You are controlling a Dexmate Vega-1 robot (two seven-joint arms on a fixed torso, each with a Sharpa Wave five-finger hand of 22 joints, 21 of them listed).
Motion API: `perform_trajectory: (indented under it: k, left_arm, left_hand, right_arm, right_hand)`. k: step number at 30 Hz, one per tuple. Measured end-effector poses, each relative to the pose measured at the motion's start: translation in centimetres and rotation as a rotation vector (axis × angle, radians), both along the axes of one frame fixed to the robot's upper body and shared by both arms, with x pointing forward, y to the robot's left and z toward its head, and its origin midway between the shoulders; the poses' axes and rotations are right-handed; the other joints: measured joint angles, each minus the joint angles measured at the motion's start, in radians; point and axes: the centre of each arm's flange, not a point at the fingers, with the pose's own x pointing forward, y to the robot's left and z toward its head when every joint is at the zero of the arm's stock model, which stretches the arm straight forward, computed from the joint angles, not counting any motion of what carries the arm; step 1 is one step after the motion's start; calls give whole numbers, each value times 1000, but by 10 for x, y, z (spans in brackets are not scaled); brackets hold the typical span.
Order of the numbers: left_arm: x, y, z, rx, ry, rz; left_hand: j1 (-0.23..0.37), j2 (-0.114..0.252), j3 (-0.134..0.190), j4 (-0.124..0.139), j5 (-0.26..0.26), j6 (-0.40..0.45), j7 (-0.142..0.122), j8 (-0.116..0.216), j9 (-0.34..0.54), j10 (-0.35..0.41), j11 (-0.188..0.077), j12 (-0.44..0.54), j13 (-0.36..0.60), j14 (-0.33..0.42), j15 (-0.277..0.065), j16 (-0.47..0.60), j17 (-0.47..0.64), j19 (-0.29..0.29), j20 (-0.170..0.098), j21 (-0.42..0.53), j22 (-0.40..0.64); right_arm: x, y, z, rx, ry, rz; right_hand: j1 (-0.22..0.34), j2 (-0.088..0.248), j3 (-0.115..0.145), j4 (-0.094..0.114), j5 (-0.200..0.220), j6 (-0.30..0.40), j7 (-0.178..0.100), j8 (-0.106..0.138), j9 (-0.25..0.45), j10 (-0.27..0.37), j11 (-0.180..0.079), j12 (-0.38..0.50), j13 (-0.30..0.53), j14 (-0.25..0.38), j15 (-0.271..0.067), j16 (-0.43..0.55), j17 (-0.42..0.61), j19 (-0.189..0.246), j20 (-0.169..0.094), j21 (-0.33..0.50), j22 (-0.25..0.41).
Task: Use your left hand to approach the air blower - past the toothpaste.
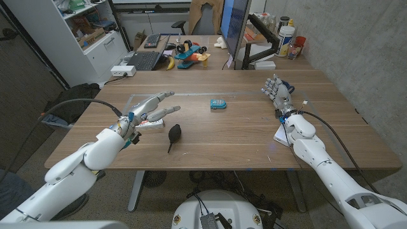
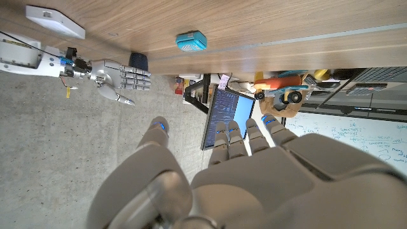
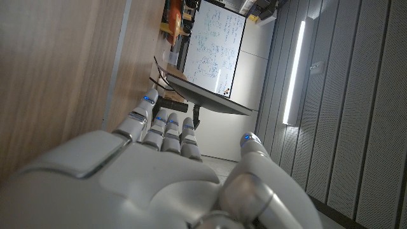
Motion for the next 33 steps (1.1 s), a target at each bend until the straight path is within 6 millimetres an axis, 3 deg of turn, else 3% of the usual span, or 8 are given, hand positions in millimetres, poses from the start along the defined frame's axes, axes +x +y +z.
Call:
perform_trajectory:
  k: [22,33]
  left_arm:
    - [0,-7,-7,150,-70,98]
    - [1,-14,-14,230,-104,132]
  left_hand:
    - [12,-4,0,0,0,24,-13,0,0,18,-18,0,0,17,-12,0,0,5,-6,0,5]
    - [17,1,0,0,0,41,-30,6,0,23,-13,0,0,24,-12,0,0,5,-6,0,5]
  right_arm:
    - [-3,0,0,-14,2,-9]
    - [-5,-3,-1,-13,5,-16]
  right_hand:
    - [-4,4,-4,-4,0,11,0,0,0,9,2,0,0,0,0,0,0,0,0,-8,5]
    - [-13,13,-8,0,0,13,2,0,0,13,-2,0,0,5,-6,0,0,0,0,-8,5]
